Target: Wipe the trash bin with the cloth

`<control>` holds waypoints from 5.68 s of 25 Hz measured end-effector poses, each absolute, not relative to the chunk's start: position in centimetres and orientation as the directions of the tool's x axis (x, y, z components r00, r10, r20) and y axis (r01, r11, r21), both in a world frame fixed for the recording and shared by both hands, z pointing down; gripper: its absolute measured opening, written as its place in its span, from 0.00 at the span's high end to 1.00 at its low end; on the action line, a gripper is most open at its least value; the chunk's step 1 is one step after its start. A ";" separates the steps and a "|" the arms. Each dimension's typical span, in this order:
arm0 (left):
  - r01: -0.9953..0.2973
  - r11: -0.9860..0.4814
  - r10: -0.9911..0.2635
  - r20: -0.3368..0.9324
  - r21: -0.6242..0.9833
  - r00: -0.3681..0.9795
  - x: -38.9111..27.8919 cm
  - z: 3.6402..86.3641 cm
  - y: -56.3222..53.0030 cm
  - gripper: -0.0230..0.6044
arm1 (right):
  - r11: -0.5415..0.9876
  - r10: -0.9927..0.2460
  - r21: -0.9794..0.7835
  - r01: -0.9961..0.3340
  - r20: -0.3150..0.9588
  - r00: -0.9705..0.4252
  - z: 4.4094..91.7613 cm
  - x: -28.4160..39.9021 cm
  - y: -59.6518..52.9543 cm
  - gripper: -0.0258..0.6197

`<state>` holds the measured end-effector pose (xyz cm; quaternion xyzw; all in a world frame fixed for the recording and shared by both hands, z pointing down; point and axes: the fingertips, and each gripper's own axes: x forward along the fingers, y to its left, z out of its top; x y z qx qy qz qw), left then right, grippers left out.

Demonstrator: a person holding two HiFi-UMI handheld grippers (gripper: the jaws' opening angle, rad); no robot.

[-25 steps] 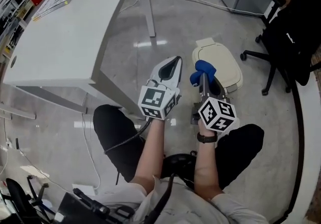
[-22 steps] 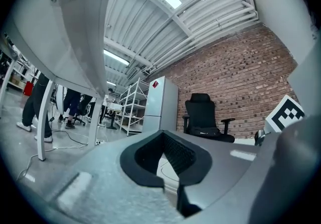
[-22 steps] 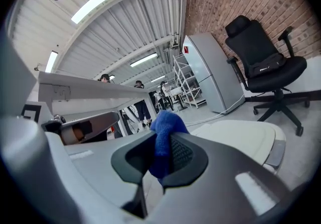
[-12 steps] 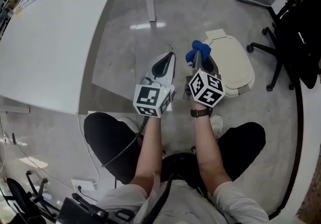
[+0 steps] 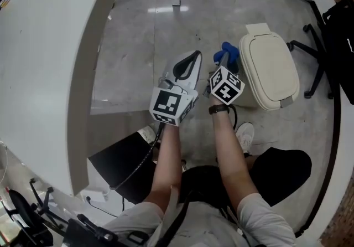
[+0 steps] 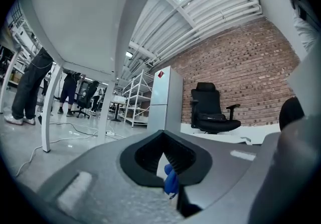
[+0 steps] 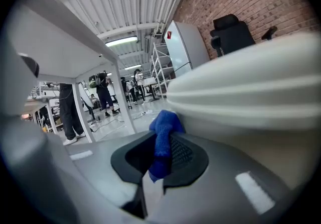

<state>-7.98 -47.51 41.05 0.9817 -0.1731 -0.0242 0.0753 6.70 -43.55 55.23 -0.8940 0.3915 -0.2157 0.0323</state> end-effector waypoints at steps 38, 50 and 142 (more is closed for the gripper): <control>-0.309 -0.924 -0.326 -0.044 0.226 0.944 -8.1 42.5 -43.2 0.97 | -0.518 -0.841 -0.335 -0.787 0.028 0.541 41.5 3.8 -39.1 0.90; -0.325 -0.918 -0.335 -0.007 0.228 0.942 -8.6 44.9 -44.0 0.96 | -0.697 -0.714 -0.295 -0.654 0.375 0.592 61.1 4.9 -38.9 0.90; -0.372 -0.902 -0.387 -0.030 0.220 0.921 -10.6 41.9 -40.0 0.96 | -0.604 -0.795 -0.311 -0.734 0.165 0.584 50.9 3.1 -31.6 0.90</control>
